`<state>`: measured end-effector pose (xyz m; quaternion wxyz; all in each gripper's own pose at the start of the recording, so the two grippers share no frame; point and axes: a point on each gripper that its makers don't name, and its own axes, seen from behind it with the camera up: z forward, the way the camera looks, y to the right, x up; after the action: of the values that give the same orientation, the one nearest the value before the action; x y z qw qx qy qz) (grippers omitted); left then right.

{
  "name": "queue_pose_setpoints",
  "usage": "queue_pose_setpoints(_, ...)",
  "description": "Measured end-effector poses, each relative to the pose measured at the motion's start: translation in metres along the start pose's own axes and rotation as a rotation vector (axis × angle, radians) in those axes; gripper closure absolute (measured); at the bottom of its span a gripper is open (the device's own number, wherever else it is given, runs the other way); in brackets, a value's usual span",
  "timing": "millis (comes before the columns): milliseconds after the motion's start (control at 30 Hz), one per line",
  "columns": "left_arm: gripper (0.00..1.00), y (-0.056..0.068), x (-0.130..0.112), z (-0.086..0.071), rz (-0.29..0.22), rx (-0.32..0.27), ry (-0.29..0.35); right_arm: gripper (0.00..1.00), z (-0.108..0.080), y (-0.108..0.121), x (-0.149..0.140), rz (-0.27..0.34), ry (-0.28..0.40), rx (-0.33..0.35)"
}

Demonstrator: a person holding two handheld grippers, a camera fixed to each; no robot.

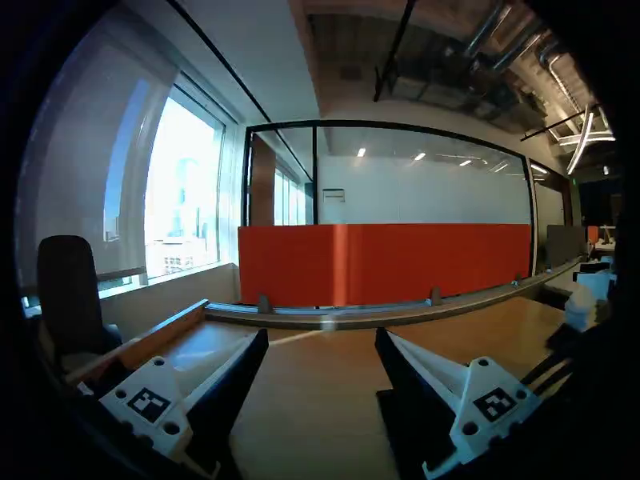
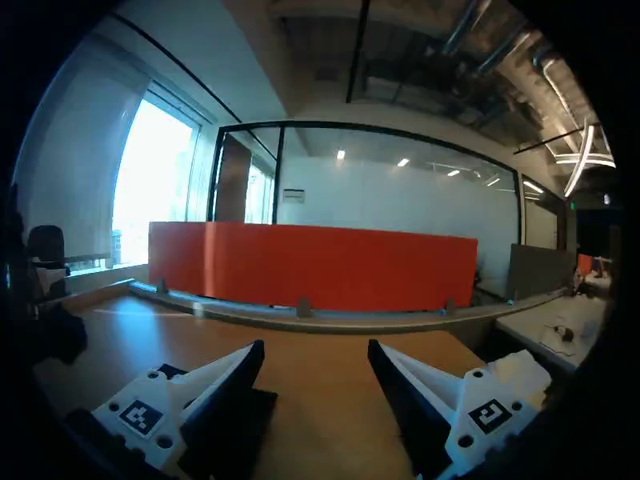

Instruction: Fold towel

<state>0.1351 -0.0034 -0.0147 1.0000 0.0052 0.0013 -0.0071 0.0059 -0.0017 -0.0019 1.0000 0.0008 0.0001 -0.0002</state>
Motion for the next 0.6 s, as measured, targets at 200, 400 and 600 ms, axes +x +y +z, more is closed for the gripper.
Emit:
queue_pose_setpoints(200,0.01,-0.004,0.041,-0.01,-0.009,0.009,0.003,0.0,-0.012,-0.007,0.04,-0.008,0.003,0.01)
queue_pose_setpoints(400,0.01,-0.007,0.062,-0.02,-0.018,0.013,-0.003,0.0,-0.023,-0.012,0.066,0.0,0.015,0.014)
queue_pose_setpoints(600,0.01,-0.008,0.072,-0.025,-0.022,0.009,-0.008,0.0,-0.031,-0.017,0.077,0.002,0.011,0.014)
